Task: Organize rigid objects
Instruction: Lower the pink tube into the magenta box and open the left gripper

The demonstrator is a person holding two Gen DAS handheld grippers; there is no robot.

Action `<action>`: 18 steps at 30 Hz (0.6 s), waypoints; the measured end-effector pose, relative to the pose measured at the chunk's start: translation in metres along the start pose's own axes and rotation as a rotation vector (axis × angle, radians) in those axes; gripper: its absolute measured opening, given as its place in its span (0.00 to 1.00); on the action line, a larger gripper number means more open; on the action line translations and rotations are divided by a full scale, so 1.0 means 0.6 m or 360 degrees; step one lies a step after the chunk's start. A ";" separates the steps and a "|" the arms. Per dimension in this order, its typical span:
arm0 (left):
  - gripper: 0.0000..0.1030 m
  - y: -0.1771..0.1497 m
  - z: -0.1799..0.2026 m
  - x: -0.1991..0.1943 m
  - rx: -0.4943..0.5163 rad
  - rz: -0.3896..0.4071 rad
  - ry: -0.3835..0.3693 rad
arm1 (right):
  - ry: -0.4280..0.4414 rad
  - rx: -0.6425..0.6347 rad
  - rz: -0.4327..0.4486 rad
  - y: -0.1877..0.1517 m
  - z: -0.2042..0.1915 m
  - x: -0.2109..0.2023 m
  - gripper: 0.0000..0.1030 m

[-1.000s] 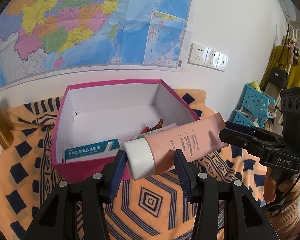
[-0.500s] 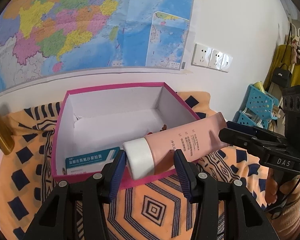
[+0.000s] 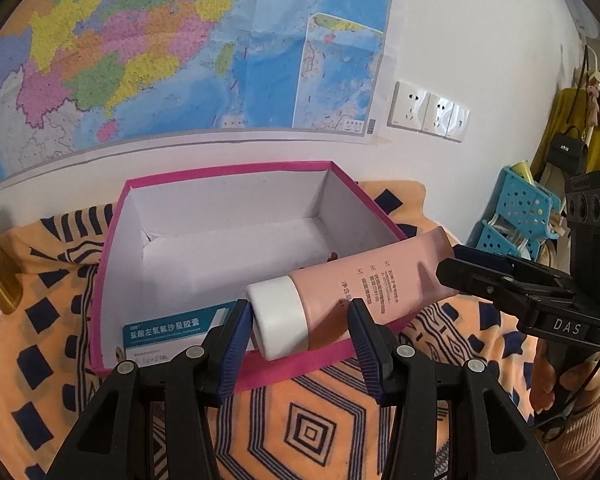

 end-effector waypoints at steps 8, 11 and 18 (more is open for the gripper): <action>0.48 0.002 -0.004 0.014 -0.0011 -0.0016 0.0006 | -0.0008 0.0015 -0.0013 0.002 0.009 0.014 0.58; 0.48 0.003 -0.007 0.018 -0.0014 -0.0022 0.0012 | -0.0011 0.0020 -0.0023 0.002 0.011 0.020 0.58; 0.49 0.005 -0.013 0.029 -0.0026 -0.0034 0.0009 | -0.0043 0.0005 -0.0035 0.003 0.014 0.036 0.58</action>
Point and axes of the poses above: each gripper's, at about its wrist camera, not at the fingertips, and x roughly the way its jaws point, z to its right, y to its top, the point moved 7 cm from there along x, roughly the way its jaws point, and after that the axes turned 2 degrees about z, right-handed, at the moved point
